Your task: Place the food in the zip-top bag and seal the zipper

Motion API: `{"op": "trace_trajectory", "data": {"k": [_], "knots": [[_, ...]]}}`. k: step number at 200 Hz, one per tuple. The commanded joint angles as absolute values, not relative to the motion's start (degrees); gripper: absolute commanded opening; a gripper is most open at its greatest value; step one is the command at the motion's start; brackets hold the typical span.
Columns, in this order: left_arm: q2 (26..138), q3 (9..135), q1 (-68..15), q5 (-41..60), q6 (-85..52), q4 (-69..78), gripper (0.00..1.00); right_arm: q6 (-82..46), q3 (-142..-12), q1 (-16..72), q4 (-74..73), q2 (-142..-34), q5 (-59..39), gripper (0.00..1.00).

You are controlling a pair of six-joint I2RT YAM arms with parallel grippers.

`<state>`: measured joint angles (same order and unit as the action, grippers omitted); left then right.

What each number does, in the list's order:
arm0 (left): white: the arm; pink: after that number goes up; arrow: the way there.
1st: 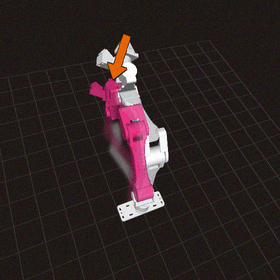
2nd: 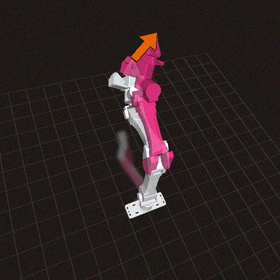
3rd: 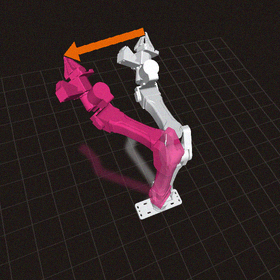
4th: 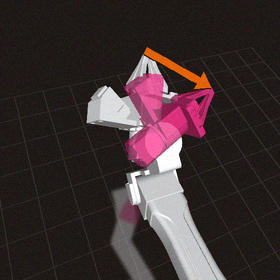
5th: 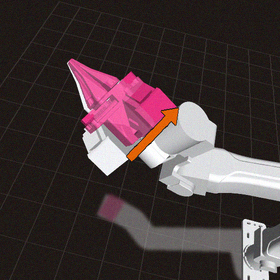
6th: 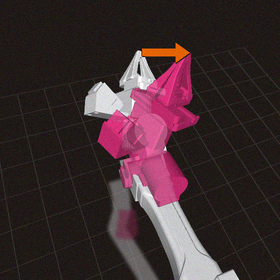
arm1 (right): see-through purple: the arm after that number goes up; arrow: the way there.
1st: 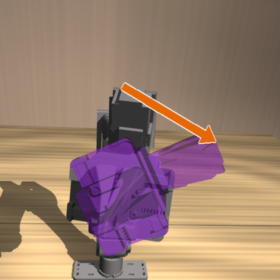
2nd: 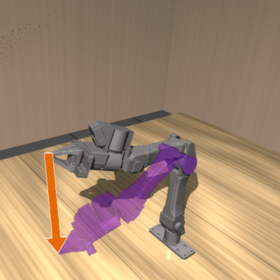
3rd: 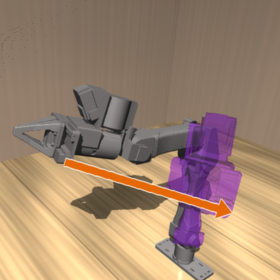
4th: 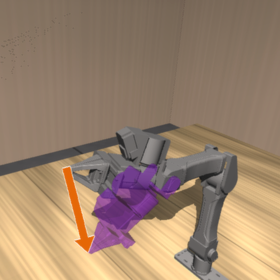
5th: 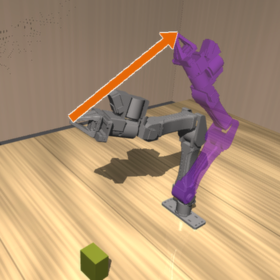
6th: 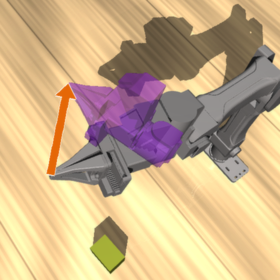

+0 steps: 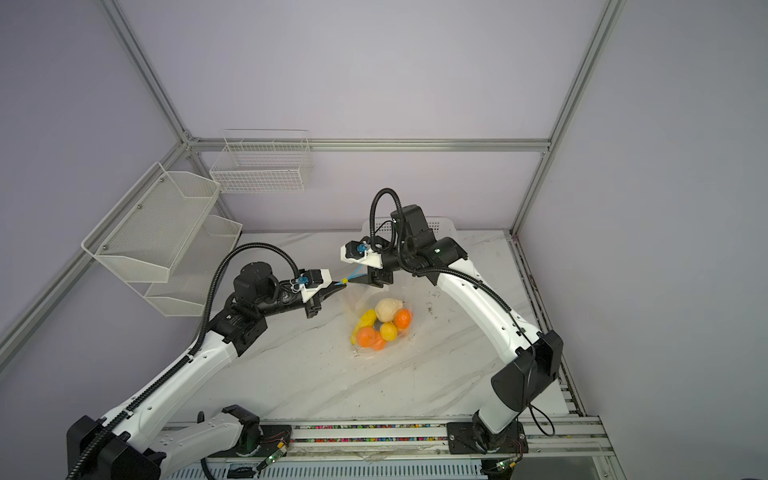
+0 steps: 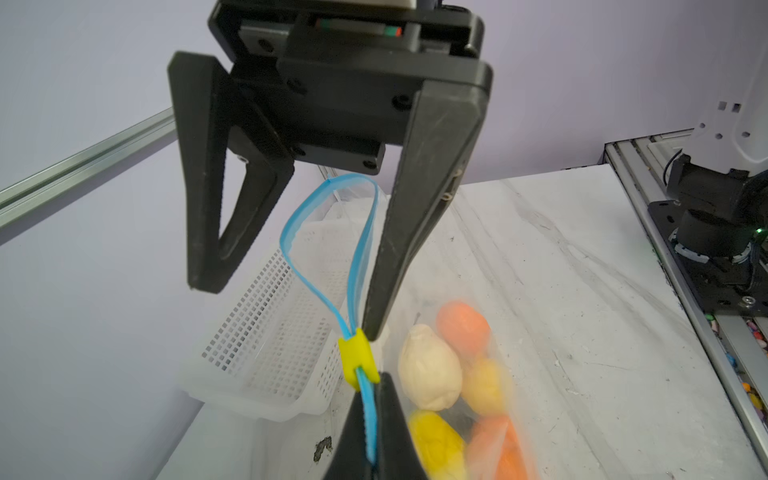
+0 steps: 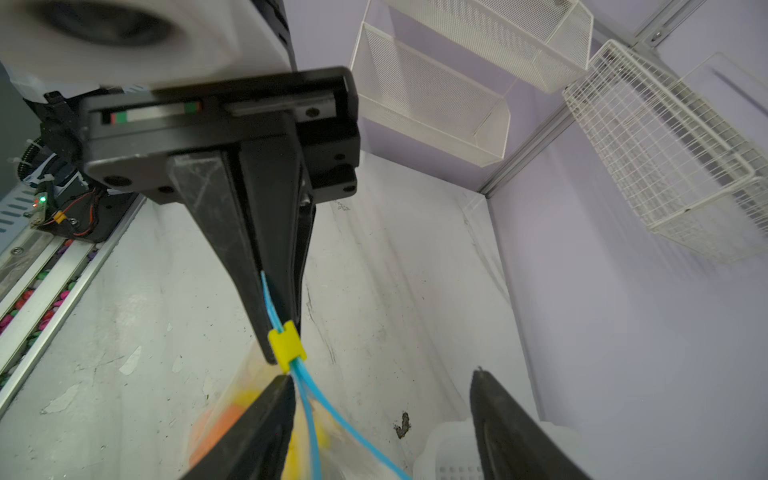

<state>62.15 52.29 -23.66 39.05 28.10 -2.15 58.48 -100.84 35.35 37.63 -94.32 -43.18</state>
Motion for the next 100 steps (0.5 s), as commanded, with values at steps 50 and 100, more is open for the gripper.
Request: {"op": "trace_trajectory", "data": {"k": [50,100], "knots": [[59.9,56.8,-23.8,35.4,32.5,-1.6,0.0,59.8,-106.2,37.6,47.2,-98.3,-43.2,0.56],[59.3,56.0,-23.8,33.9,32.9,-1.6,0.0,58.1,-107.6,38.1,47.9,-97.4,-40.4,0.42]]}}
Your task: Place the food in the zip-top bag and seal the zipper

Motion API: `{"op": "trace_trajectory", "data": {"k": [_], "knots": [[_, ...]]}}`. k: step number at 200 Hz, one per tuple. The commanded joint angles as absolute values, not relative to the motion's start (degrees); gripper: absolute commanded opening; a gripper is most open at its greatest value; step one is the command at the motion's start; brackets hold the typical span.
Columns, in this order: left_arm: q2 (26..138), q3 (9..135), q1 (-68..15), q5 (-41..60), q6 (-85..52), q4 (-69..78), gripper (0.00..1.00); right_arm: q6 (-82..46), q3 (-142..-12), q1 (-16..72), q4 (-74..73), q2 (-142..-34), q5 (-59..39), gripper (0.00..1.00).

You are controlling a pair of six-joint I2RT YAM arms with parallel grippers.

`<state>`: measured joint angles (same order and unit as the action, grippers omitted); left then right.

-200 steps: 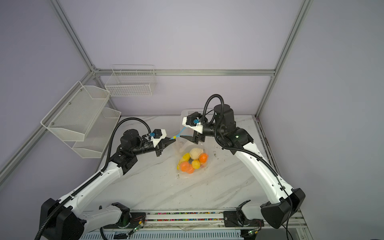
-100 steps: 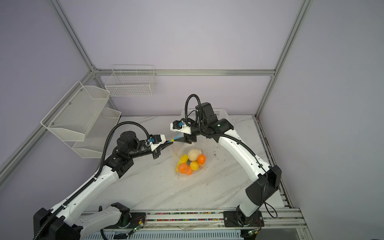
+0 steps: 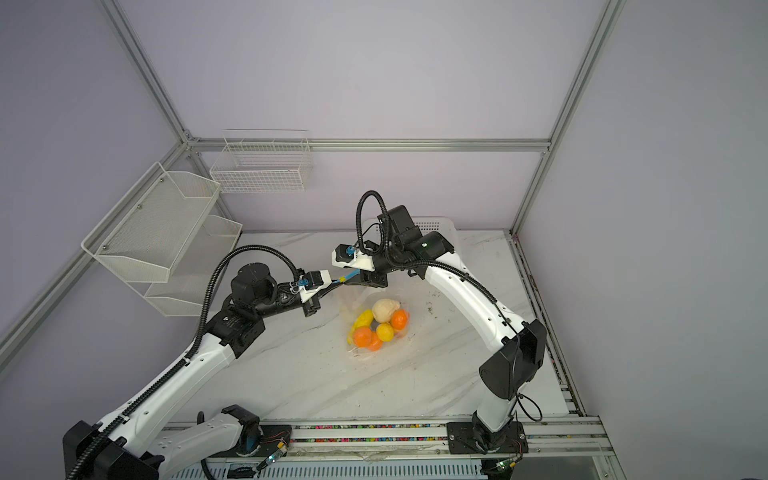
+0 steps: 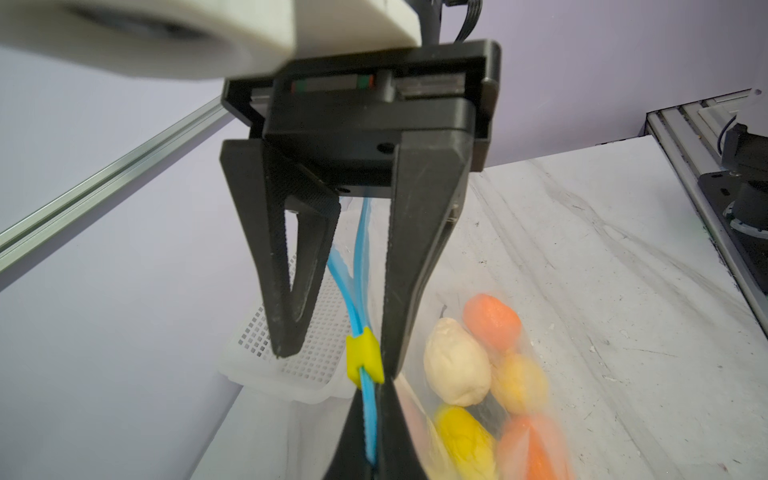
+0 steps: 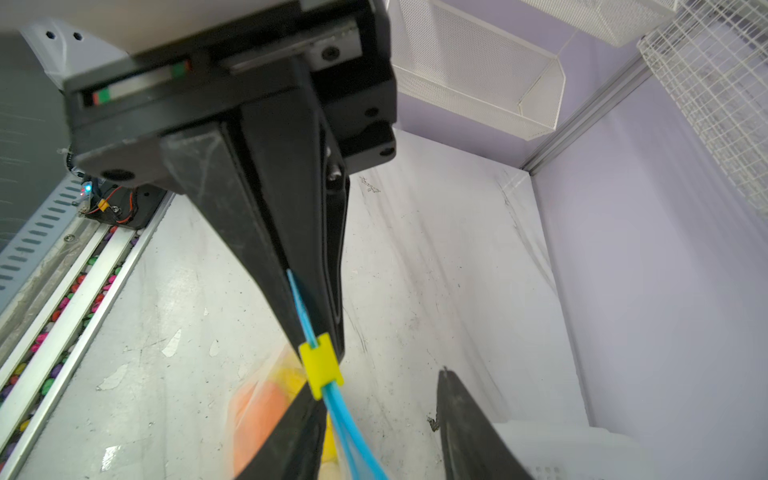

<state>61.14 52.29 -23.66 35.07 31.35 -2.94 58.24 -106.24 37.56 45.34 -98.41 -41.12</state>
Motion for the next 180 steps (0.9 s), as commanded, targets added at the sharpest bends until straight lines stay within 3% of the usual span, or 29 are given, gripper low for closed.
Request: {"op": "trace_trajectory", "data": {"k": [1,108,133,180], "knots": [[59.3,56.0,-23.8,33.9,32.9,-1.6,0.0,58.0,-107.6,38.1,47.9,-97.3,-40.3,0.42],[58.7,56.3,-23.8,32.6,29.9,-2.0,0.03,58.0,-107.3,38.1,48.8,-96.9,-38.6,0.13],[58.1,56.3,-23.8,32.4,29.6,-2.4,0.11,58.0,-107.1,38.1,48.0,-96.7,-38.7,0.13],[57.8,56.2,-23.8,31.9,29.7,-3.7,0.12,58.0,-107.1,38.1,47.8,-97.3,-38.3,0.07]]}}
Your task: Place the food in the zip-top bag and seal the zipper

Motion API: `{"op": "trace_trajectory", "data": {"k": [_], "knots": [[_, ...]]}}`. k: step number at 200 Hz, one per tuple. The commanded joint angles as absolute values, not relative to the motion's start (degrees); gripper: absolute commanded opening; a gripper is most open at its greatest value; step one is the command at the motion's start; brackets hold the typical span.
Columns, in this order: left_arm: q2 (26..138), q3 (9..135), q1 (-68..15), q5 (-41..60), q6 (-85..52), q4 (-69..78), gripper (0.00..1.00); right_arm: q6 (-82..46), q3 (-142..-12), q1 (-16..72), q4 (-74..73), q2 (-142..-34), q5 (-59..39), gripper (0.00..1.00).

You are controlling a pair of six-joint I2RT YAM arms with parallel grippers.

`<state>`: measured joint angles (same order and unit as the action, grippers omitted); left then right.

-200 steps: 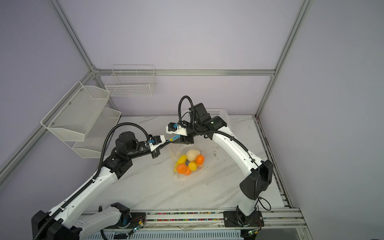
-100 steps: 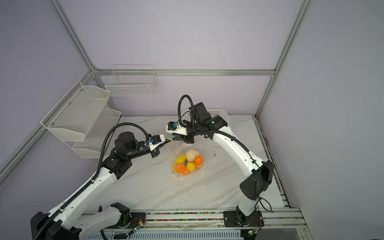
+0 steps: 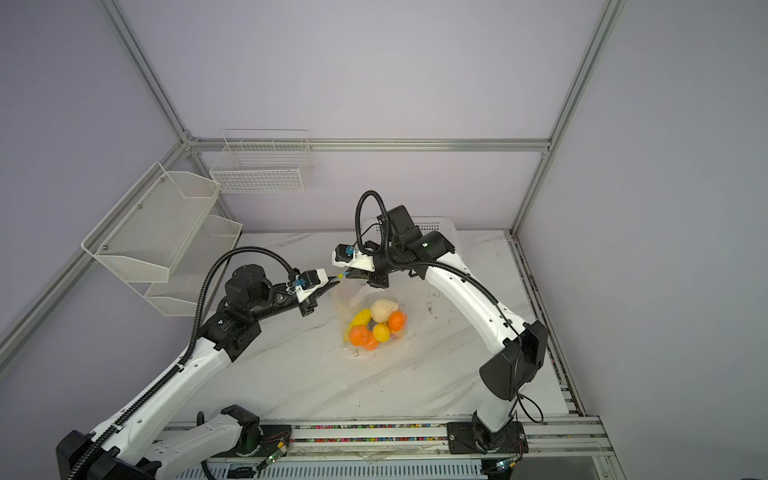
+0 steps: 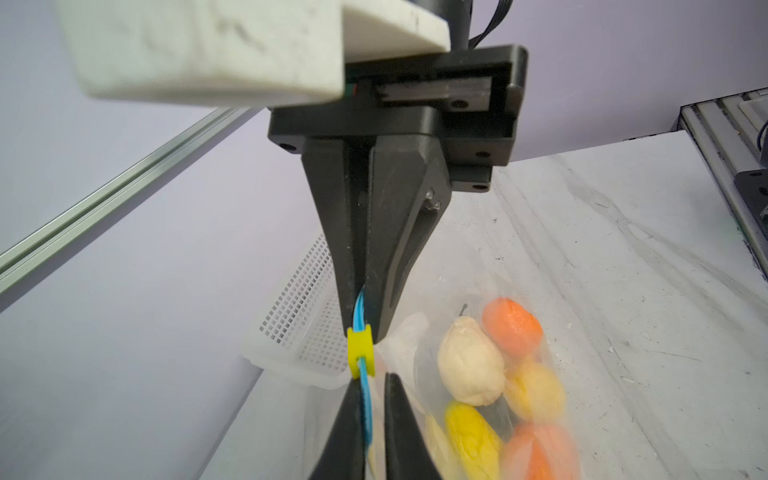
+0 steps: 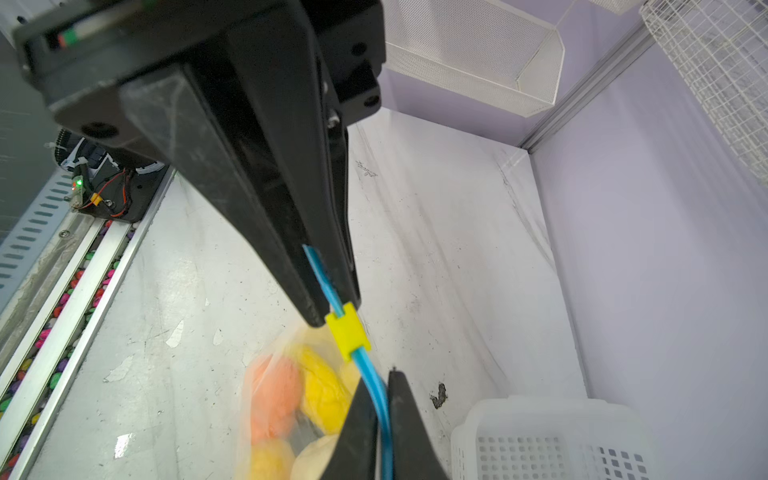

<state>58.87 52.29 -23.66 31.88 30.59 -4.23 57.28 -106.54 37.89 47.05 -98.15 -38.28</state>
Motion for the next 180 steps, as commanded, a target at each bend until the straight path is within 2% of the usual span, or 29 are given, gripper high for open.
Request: {"op": "trace_trajectory", "data": {"k": [1,33,100,142,157,180], "knots": [[57.8,56.2,-23.8,31.9,29.6,-3.7,0.12,58.0,-107.1,38.1,47.8,-97.4,-38.3,0.07],[57.7,56.3,-23.8,31.5,29.9,-4.1,0.08,57.8,-107.0,38.1,47.6,-97.4,-38.1,0.07],[56.9,56.4,-23.8,30.3,30.0,-4.6,0.09,57.6,-107.2,38.1,47.6,-97.8,-38.1,0.07],[57.2,56.4,-23.8,30.1,29.5,-3.5,0.0,57.7,-107.3,38.1,47.9,-97.9,-38.1,0.08],[57.6,56.7,-23.8,30.3,29.2,-2.9,0.0,57.7,-107.2,38.1,47.8,-97.9,-38.3,0.11],[58.1,57.0,-23.8,30.6,29.0,-2.8,0.0,57.7,-107.2,38.1,47.7,-97.8,-38.5,0.22]]}}
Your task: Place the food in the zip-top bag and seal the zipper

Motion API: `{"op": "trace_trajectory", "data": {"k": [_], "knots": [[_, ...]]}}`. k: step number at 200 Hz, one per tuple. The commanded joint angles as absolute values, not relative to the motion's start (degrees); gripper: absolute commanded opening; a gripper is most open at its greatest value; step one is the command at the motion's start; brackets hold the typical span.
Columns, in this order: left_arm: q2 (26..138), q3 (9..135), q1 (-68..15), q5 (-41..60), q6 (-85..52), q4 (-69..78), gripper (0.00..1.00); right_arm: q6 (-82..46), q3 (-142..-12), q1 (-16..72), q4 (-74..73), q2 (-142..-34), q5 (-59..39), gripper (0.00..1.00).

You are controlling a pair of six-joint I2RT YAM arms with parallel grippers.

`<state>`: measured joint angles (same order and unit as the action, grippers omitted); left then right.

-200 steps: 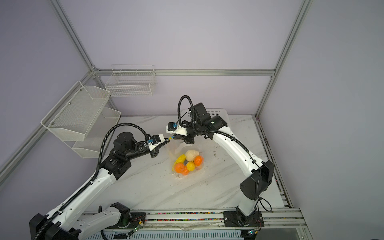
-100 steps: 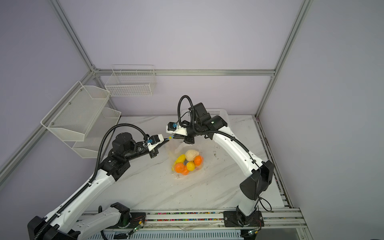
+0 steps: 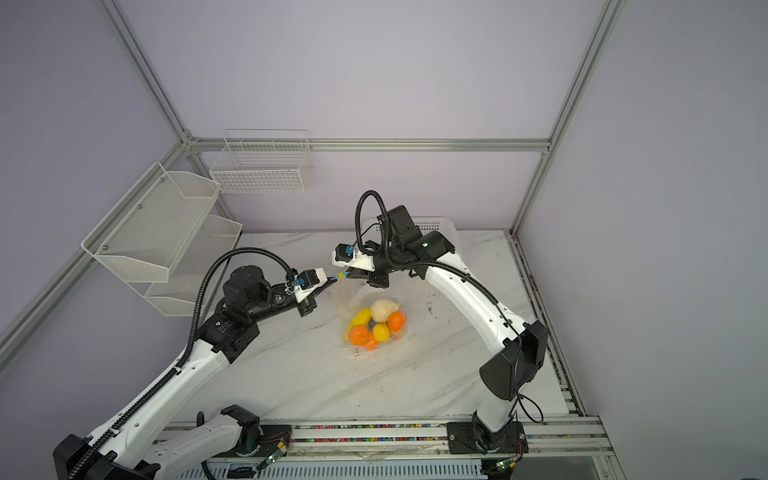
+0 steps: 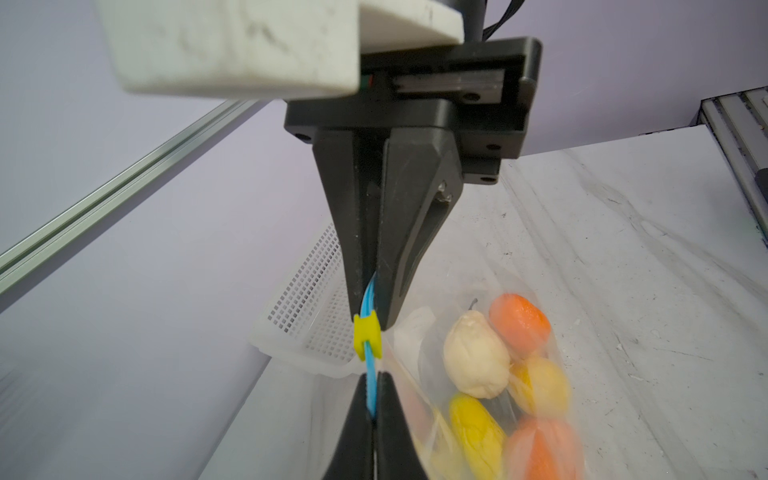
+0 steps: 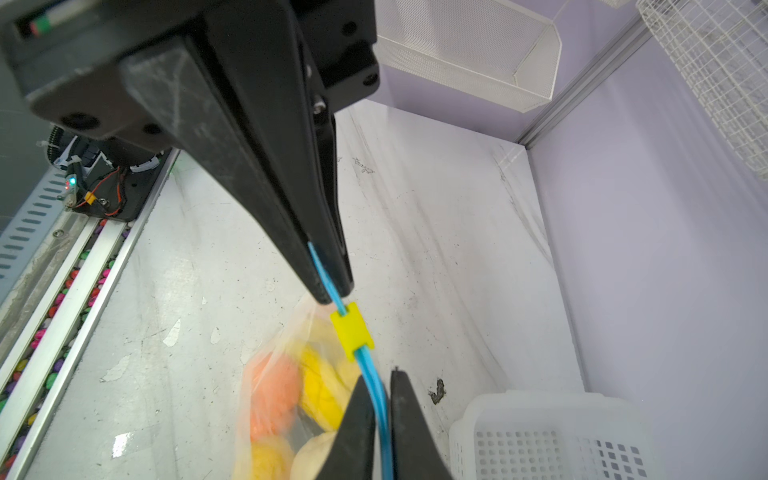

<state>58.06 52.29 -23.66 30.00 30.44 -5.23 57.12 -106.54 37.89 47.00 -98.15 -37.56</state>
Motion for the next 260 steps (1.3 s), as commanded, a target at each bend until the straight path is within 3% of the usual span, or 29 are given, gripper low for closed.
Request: {"op": "trace_trajectory", "data": {"k": [1,19,102,260], "knots": [[58.1,57.0,-23.8,30.5,29.0,-2.8,0.0,57.7,-107.3,38.1,47.7,-97.7,-38.6,0.22],[58.0,56.9,-23.8,30.4,29.1,-2.6,0.0,57.8,-107.2,38.1,47.5,-97.4,-39.2,0.27],[57.5,55.1,-23.8,29.7,28.7,-0.3,0.0,58.4,-107.6,38.5,46.1,-96.8,-42.7,0.31],[57.4,53.4,-23.8,28.9,28.9,1.0,0.0,58.9,-109.7,40.2,46.6,-98.3,-44.1,0.27]]}}
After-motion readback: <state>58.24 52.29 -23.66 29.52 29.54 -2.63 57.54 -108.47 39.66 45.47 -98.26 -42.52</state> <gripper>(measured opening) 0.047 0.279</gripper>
